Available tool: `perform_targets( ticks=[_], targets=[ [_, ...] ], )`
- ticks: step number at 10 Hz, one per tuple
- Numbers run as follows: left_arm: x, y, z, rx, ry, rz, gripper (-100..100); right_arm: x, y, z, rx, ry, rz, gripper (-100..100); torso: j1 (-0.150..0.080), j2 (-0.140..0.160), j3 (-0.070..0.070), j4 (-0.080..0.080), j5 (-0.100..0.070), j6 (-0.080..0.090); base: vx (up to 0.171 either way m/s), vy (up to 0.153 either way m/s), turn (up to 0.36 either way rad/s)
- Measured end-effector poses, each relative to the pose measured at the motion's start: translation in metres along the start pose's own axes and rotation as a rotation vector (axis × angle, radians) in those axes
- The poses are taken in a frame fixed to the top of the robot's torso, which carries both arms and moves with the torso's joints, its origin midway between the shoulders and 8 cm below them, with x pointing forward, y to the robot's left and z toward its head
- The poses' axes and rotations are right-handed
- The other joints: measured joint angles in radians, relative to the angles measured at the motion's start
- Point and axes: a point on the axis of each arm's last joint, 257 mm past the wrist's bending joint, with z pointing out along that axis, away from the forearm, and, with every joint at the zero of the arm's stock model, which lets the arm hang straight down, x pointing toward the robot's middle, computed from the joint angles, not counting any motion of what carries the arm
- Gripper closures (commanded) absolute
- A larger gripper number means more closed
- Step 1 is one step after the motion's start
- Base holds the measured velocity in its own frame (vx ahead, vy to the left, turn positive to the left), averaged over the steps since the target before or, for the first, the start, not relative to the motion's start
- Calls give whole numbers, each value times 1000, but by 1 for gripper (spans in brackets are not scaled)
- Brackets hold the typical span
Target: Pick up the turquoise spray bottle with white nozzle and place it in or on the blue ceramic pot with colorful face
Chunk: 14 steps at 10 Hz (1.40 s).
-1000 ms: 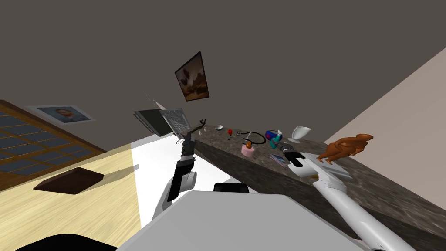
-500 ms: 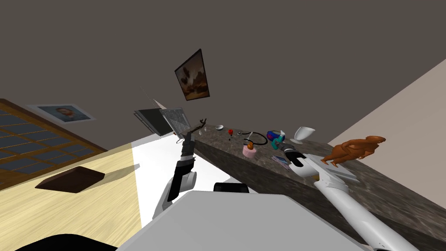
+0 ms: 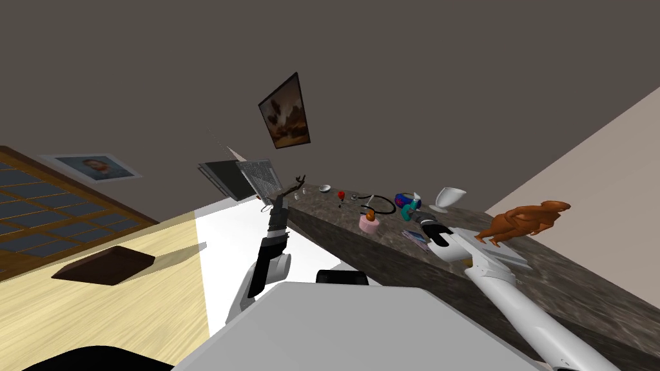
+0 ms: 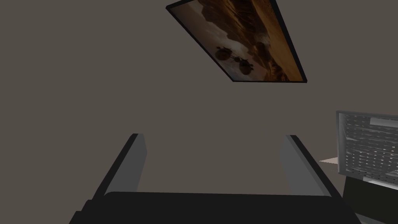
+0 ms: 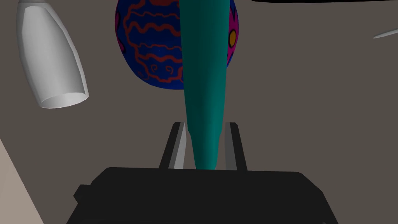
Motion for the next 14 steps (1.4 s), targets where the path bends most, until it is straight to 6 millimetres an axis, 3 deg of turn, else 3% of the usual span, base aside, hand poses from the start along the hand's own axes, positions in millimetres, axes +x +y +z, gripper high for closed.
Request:
perform_targets(
  ticks=[1,2,7,12,14],
  targets=[
    [0,0,0,0,0,0,0,0,0,0,0,0,0,0,0,0,0,0,0,0,0,0,0],
    [0,0,0,0,0,0,0,0,0,0,0,0,0,100,0,0,0,0,0,0,-111,23,133],
    [0,0,0,0,0,0,0,-41,-33,15,61,-38,-46,100,4,11,7,3,3,1,-152,44,75],
    [0,0,0,0,0,0,0,-112,-69,29,143,-103,-94,100,8,16,10,4,4,2,-184,59,97],
    [0,0,0,0,0,0,0,-130,-77,31,163,-120,-105,100,7,10,7,3,4,2,-65,18,49]
  ],
)
